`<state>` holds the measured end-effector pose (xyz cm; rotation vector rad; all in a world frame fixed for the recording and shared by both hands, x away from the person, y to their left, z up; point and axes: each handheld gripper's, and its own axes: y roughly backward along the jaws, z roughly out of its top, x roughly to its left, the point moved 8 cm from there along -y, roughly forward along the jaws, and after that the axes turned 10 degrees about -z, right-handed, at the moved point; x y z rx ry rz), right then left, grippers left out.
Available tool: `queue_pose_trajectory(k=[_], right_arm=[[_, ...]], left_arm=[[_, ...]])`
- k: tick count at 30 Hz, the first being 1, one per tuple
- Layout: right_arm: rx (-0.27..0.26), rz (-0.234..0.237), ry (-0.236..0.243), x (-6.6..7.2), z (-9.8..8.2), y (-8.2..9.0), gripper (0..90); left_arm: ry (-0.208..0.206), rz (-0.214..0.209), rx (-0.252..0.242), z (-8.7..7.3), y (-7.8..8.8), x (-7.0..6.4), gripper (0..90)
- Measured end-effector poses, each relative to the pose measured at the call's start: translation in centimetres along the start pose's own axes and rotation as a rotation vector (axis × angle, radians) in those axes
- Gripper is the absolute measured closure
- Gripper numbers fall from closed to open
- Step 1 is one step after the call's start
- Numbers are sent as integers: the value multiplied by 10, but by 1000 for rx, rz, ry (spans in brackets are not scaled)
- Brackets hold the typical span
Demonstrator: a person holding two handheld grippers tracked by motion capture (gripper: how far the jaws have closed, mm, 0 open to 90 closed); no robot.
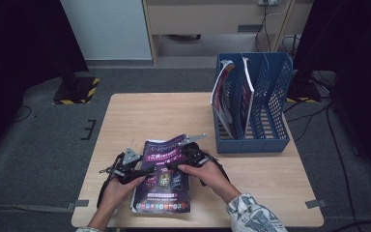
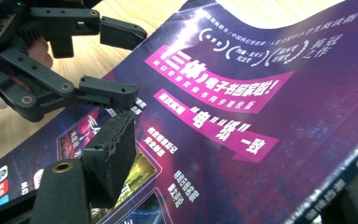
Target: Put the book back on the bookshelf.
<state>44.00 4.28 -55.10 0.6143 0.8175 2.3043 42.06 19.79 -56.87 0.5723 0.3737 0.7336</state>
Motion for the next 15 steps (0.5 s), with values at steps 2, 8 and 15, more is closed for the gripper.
queue_pose_trajectory(k=[2,8,15], right_arm=[[5,1,-9,-1,-1,-1,299],[9,-6,-11,-3,-1,-1,368],[43,10,3,4,-4,-6,381]], left_arm=[[0,0,0,0,0,0,314],[-1,2,0,0,0,0,312],[-5,6,4,0,0,-1,308]])
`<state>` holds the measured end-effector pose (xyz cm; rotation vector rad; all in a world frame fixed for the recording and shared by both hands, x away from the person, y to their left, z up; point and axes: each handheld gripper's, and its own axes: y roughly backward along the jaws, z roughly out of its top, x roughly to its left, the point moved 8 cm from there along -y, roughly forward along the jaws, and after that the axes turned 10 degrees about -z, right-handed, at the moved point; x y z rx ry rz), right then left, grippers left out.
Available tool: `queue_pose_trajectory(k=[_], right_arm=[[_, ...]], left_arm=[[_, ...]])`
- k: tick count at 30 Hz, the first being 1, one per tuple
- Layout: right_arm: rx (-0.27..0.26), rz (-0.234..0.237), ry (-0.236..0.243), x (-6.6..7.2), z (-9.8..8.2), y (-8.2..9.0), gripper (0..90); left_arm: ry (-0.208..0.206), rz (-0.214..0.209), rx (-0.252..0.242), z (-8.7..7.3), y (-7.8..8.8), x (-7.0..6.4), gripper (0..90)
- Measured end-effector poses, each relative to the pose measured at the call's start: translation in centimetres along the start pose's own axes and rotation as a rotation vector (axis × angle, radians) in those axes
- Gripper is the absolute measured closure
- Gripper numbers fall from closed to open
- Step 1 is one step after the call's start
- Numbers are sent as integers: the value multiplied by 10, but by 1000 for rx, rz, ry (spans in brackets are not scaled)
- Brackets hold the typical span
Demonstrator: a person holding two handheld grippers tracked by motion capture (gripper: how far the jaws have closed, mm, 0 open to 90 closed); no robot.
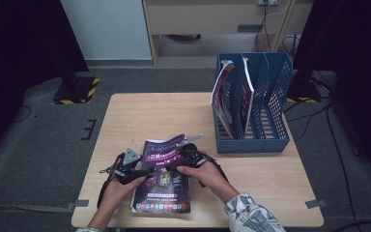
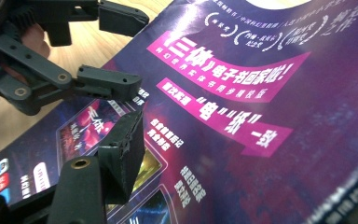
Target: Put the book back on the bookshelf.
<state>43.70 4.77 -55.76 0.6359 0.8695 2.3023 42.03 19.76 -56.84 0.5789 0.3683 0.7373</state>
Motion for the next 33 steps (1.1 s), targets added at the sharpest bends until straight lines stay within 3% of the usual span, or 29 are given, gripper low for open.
queue_pose_trajectory(k=[7,12,23,33], right_arm=[[2,8,-30,-1,1,0,443],[8,2,-43,-3,2,0,519],[-25,11,-70,-6,15,7,739],[-63,30,-66,-1,25,16,790]], left_arm=[[-2,3,2,0,0,0,306],[-2,0,13,0,-1,-3,248],[6,4,7,2,2,-1,235],[8,8,-23,6,6,0,243]])
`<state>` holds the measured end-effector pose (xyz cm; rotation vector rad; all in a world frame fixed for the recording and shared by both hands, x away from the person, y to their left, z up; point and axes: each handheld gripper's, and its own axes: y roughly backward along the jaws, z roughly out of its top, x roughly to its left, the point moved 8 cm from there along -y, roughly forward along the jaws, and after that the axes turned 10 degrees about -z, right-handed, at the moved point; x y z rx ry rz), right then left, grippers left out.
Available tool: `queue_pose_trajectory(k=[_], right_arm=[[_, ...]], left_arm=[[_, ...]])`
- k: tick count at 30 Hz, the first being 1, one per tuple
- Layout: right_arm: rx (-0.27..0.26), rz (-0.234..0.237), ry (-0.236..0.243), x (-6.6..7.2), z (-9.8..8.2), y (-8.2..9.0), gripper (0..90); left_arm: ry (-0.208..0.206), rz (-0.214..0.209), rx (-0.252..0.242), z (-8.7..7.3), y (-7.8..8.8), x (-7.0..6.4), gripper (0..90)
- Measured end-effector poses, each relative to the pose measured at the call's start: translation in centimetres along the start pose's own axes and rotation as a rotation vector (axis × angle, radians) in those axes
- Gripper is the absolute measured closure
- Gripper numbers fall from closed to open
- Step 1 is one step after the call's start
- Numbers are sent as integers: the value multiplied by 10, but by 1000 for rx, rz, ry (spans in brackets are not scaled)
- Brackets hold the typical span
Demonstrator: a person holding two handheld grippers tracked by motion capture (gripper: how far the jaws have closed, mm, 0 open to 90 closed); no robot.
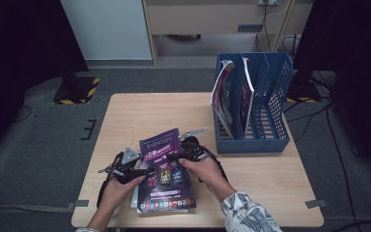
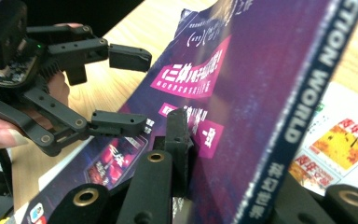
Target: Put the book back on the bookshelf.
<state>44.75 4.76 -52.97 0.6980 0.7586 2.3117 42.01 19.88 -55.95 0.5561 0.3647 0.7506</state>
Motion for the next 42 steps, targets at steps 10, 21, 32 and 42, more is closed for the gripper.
queue_pose_trajectory(k=[10,21,32,42], right_arm=[[-73,-17,38,2,19,16,820],[-174,-36,113,8,39,33,830],[-247,-36,163,16,53,41,834],[-276,-37,197,20,60,45,836]], left_arm=[[10,7,-48,6,10,3,256],[22,-25,-67,8,11,0,241],[27,-90,-35,3,6,-5,268],[63,-145,-21,0,3,-7,289]])
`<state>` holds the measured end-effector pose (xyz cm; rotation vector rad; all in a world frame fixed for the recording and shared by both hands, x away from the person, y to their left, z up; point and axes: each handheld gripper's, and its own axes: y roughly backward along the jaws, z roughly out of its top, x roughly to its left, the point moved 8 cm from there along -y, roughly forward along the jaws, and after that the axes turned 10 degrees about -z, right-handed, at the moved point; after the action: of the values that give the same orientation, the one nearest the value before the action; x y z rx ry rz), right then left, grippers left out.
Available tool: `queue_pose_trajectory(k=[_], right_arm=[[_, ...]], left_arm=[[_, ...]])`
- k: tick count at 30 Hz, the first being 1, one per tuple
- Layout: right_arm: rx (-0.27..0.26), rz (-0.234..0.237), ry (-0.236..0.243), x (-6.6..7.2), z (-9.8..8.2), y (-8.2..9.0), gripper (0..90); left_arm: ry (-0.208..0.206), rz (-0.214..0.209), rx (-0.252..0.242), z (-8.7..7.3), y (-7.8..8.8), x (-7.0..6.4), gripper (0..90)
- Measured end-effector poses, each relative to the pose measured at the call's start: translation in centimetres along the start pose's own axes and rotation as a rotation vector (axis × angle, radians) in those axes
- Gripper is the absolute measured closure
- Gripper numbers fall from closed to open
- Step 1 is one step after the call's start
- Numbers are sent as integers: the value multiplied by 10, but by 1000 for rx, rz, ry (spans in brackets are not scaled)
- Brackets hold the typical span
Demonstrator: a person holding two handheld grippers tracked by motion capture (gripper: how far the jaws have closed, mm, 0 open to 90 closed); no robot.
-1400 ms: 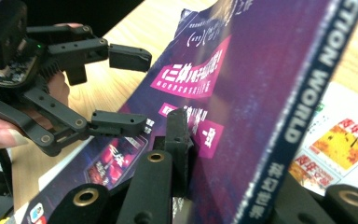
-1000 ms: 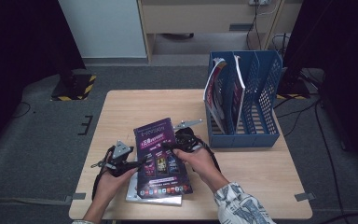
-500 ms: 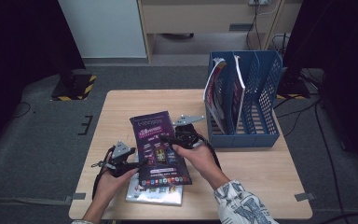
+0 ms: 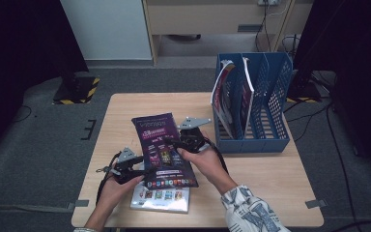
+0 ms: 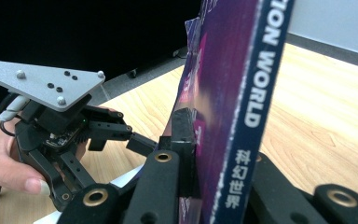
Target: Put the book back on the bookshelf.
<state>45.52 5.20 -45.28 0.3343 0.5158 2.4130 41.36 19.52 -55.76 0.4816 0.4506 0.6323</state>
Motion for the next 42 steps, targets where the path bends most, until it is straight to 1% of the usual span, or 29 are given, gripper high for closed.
queue_pose_trajectory(k=[4,5,8,10,14,16,23,27,31,33,36,41,42], right_arm=[[-10,1,6,1,2,0,838],[-13,1,7,1,3,0,838],[-13,2,8,1,2,0,838],[-14,3,7,1,2,0,838],[-25,6,6,1,3,1,840],[-28,6,8,1,3,1,840],[-33,2,5,-1,2,2,840],[-44,4,3,-3,2,4,840],[-47,10,-9,-5,2,7,839],[-51,9,-9,-6,3,8,839],[-54,11,-10,-8,2,9,837],[-53,15,-10,-10,0,10,829],[-43,18,-9,-9,-2,9,820]], left_arm=[[5,-39,14,-2,-1,-4,338],[4,-40,16,-3,-2,-4,347],[18,-52,16,-4,-1,-3,370],[26,-54,10,-3,2,-1,417],[55,-52,-18,-1,8,4,551],[57,-44,-29,1,9,5,609],[35,-1,-18,1,10,8,765],[12,22,-30,5,13,8,790],[-8,47,-45,9,16,8,803],[-15,53,-56,11,17,7,807],[-39,65,-51,12,19,7,809],[-55,69,-54,13,19,5,810],[-59,70,-53,14,19,5,811]])
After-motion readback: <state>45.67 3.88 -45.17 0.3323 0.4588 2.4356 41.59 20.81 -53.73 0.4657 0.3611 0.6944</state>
